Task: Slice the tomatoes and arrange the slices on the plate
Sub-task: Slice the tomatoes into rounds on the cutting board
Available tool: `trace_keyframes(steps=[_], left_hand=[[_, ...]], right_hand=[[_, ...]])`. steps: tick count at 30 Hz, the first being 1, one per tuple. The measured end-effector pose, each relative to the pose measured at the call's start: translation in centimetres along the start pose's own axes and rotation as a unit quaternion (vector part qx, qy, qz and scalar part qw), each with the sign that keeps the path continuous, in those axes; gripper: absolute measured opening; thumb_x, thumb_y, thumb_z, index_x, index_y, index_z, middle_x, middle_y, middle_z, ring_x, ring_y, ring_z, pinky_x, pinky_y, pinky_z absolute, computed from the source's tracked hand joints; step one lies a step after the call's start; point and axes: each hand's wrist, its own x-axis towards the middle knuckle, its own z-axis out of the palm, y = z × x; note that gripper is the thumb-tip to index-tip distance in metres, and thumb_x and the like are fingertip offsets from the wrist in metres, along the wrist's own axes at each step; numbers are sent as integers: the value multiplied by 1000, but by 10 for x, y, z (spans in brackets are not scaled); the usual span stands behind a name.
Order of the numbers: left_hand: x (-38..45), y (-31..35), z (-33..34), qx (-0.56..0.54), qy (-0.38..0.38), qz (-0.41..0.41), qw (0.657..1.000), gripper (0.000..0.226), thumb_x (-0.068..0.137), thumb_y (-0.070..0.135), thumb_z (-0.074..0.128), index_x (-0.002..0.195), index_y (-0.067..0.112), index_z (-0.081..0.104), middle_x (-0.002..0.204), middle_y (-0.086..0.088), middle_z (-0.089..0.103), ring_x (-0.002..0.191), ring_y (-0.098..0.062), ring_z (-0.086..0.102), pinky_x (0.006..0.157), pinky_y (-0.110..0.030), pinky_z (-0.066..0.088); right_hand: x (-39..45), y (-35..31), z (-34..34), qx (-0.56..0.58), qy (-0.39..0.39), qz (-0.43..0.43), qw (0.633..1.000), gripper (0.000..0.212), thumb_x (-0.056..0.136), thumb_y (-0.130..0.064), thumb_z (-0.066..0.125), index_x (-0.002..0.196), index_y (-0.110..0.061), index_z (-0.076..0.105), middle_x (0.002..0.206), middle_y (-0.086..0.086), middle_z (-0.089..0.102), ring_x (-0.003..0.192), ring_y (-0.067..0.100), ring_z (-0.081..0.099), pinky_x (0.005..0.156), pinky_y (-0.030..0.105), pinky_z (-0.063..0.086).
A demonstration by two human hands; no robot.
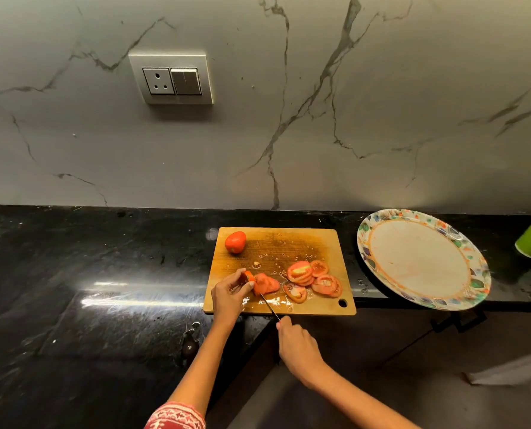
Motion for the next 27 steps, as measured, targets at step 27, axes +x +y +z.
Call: trace_keyframes(steps=[27], left_hand=[[-6, -7, 1, -59, -27, -51, 997, 40, 75, 1, 72, 114, 3, 63, 104, -7, 66, 99, -16, 62, 77, -8, 49]], right_hand=[[7, -9, 7, -19, 74, -6, 997, 20, 99, -29, 43, 109, -12, 50, 91, 5, 70, 84, 16, 69, 64, 26, 51]])
